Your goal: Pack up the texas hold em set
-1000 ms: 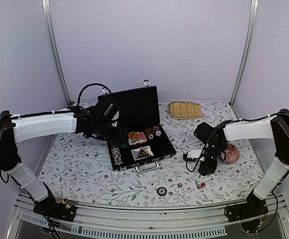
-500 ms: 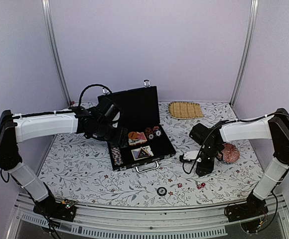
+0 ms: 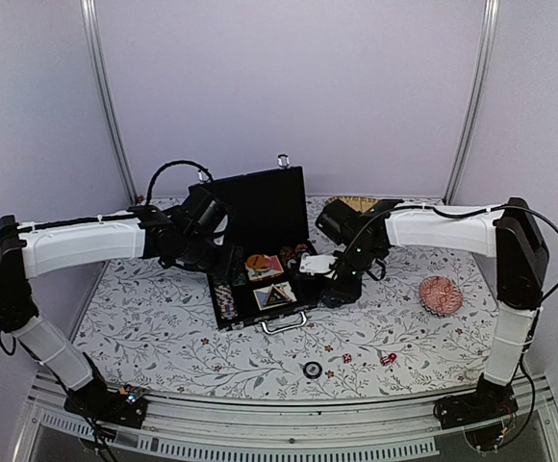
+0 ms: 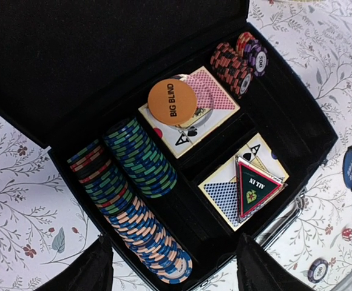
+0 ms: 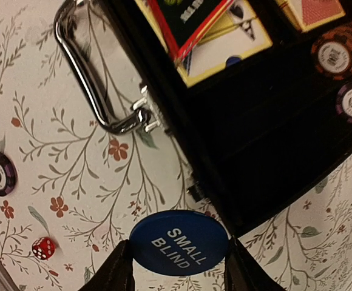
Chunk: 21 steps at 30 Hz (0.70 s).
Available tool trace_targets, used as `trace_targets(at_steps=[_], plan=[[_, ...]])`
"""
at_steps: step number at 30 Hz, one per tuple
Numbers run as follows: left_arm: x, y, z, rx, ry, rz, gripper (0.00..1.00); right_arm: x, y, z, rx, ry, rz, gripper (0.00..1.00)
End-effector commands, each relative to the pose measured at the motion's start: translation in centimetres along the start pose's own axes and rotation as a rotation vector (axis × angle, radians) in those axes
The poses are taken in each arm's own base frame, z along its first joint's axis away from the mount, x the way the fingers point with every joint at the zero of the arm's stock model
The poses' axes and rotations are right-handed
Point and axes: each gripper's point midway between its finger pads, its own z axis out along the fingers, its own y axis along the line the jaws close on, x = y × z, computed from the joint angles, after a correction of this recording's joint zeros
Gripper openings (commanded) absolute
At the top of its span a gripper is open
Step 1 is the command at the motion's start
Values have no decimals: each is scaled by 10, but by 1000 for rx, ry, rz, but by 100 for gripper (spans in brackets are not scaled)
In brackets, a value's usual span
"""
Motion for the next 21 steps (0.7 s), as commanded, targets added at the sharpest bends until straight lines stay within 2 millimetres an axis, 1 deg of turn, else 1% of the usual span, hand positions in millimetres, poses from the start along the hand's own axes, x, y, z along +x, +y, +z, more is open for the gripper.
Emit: trace_targets(at_steps=[1, 4, 7, 11, 17, 21], plan=[[1, 3, -9, -14, -23, -6, 70, -36, -10, -15, -9, -64, -37, 44], [1, 7, -10, -31, -26, -14, 70, -57, -20, -17, 2, -99, -55, 44], [3, 12, -11, -48, -29, -29, 70, -79, -25, -13, -5, -135, -69, 44], [5, 21, -17, -69, -37, -52, 70, -105, -27, -7, -18, -182, -81, 44], [17, 42, -22, -108, -27, -105, 71, -132, -29, 4, -23, -221, -103, 44], [22, 49, -26, -115, -25, -123, 71, -141, -29, 16, -28, -227, -119, 44]])
